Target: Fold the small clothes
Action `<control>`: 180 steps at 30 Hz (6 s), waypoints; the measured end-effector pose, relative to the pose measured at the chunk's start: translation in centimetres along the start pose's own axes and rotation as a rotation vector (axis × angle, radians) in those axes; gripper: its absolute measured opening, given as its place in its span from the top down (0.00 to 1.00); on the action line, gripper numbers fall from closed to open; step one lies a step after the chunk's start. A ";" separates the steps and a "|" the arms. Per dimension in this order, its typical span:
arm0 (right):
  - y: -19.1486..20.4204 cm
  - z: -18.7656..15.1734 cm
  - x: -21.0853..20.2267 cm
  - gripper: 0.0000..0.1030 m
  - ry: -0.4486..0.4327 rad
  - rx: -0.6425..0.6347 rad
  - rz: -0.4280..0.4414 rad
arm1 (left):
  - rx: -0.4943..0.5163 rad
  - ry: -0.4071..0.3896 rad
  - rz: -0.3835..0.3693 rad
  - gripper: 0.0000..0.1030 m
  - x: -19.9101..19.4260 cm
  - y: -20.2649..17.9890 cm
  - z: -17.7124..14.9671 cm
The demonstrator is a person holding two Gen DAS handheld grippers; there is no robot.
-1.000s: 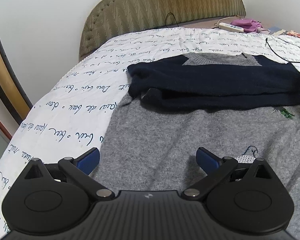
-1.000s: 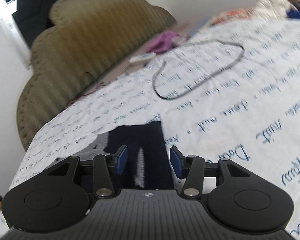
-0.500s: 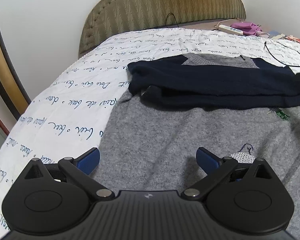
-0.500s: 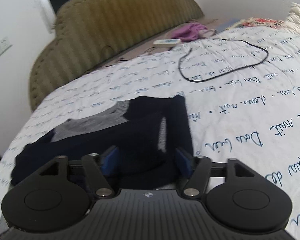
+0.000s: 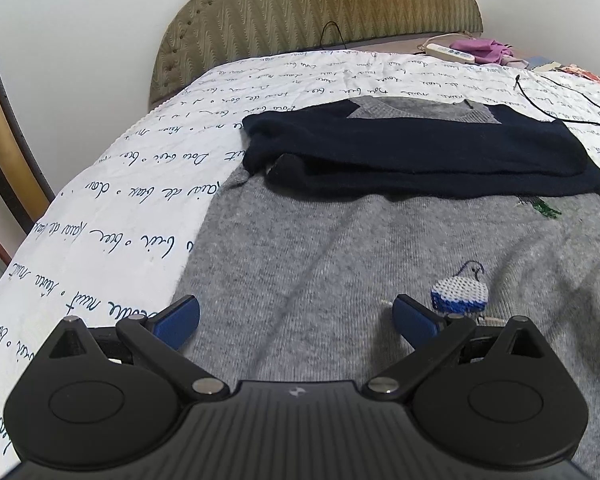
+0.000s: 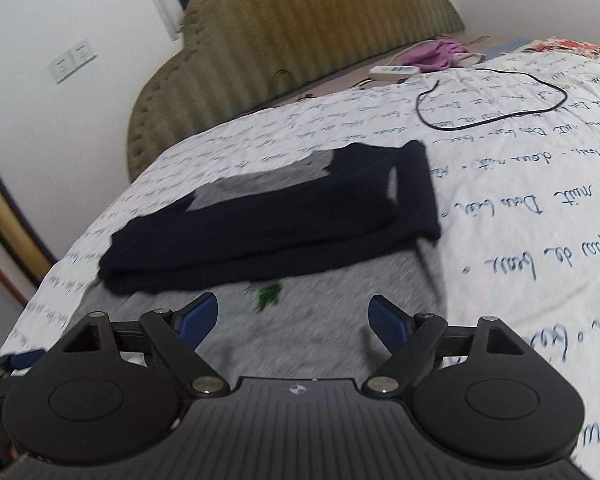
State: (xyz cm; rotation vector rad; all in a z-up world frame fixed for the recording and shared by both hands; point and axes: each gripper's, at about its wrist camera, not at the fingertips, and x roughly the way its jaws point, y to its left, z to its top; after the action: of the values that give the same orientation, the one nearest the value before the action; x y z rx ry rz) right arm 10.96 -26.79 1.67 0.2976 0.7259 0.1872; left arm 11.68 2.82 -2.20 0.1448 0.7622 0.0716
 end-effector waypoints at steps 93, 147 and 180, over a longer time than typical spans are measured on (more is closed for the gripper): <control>8.2 -14.2 -8.6 0.00 0.088 -0.228 -0.134 | -0.028 -0.048 -0.095 0.00 -6.5 -0.8 -9.6; 8.7 -14.7 -9.0 0.00 0.084 -0.292 -0.121 | -0.003 -0.103 -0.081 0.00 -7.4 -0.9 -10.7; -2.2 -9.4 -15.9 0.10 0.185 -0.104 0.071 | -0.171 0.053 -0.366 0.00 -7.8 15.4 -10.4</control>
State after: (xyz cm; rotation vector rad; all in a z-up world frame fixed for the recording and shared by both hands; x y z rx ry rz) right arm -6.94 -31.26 4.26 0.2086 0.8864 0.3224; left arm -1.37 18.17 -1.91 -0.1602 0.8210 -0.2074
